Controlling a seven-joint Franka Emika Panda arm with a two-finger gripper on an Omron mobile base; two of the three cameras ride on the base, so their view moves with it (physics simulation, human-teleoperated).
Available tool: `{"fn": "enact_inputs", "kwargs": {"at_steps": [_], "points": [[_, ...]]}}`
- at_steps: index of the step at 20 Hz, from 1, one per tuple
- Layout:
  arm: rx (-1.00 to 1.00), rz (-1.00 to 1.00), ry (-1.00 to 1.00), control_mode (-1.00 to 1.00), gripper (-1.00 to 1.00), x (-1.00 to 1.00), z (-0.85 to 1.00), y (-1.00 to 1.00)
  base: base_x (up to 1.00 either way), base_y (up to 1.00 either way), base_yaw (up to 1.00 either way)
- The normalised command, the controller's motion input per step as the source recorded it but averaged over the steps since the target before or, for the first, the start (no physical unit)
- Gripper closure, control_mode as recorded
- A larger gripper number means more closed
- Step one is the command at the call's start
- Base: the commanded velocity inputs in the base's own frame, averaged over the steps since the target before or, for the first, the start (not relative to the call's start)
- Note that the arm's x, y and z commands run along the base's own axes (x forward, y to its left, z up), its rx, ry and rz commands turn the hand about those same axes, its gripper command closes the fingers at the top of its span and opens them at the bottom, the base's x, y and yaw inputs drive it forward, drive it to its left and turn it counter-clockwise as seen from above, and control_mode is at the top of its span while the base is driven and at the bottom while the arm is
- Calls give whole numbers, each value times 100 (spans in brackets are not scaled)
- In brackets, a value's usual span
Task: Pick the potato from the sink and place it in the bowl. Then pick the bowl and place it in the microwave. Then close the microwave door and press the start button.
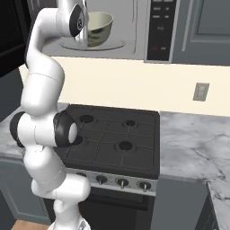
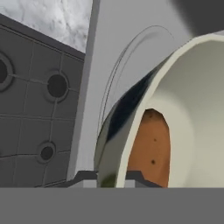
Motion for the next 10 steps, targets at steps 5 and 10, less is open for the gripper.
{"fn": "enact_inputs", "kwargs": {"at_steps": [5, 10], "points": [[0, 7, 0, -100, -100, 0, -7, 4, 0, 0, 0], [0, 5, -8, -100, -100, -57, -24, 1, 0, 0, 0]]}}
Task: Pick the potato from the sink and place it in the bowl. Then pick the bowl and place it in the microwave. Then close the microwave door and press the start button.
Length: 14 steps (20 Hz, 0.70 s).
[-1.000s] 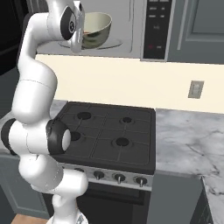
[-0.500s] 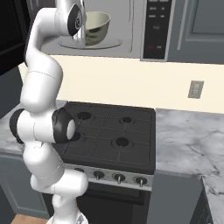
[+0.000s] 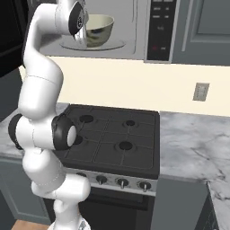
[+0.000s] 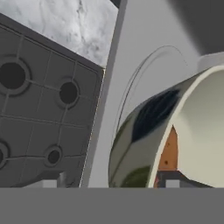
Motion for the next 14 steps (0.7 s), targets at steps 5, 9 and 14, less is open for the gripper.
{"fn": "enact_inputs", "kwargs": {"at_steps": [5, 9, 14], "points": [[0, 7, -13, -100, -100, -100, -32, 12, 0, 0, 0], [0, 7, -6, -100, -100, -100, -58, 18, 0, 0, 0], [0, 6, 0, -100, -100, -100, -64, 25, 0, 0, 0]]}}
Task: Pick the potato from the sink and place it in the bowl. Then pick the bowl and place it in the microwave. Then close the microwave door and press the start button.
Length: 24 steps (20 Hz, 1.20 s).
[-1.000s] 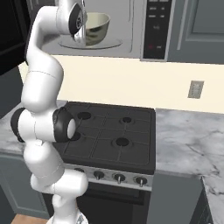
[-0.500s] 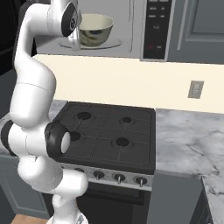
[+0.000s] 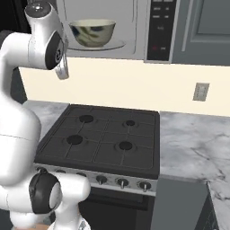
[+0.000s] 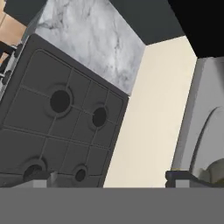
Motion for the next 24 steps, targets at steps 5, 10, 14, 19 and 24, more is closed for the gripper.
{"fn": "enact_inputs", "kwargs": {"at_steps": [5, 10, 14, 19, 24], "points": [[0, 1, 1, -100, -100, -100, -50, 20, 0, 0, 0], [0, 1, 0, -100, -100, -100, -46, 2, 0, 0, 0], [0, 20, 0, -100, -100, -100, -30, 0, 0, 0, 0], [2, 34, 0, -100, -100, -100, -3, 0, 0, 0, 0], [2, 41, 0, -100, -100, -100, 1, 29, 0, 0, 0]]}}
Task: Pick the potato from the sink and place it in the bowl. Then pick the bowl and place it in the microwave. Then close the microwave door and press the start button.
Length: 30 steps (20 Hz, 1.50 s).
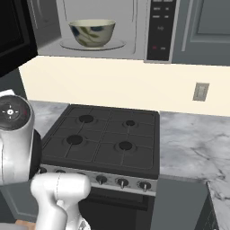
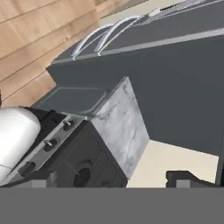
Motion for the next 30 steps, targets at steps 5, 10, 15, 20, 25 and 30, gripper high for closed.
{"fn": "enact_inputs", "kwargs": {"at_steps": [5, 10, 15, 20, 25, 30], "points": [[-6, 27, -17, -100, -100, -100, 2, 69, 0, 0, 0], [-1, 13, -11, -100, -100, -98, 20, 53, 0, 0, 0], [-1, 1, 1, -100, -100, -41, 28, 49, 0, 0, 0], [-9, -5, 10, -100, -100, 4, 6, 86, 0, 0, 0], [-8, -6, 1, -100, -100, 9, 11, 73, 0, 0, 0], [-11, -25, 0, -100, -100, 60, 1, 66, 0, 0, 0]]}}
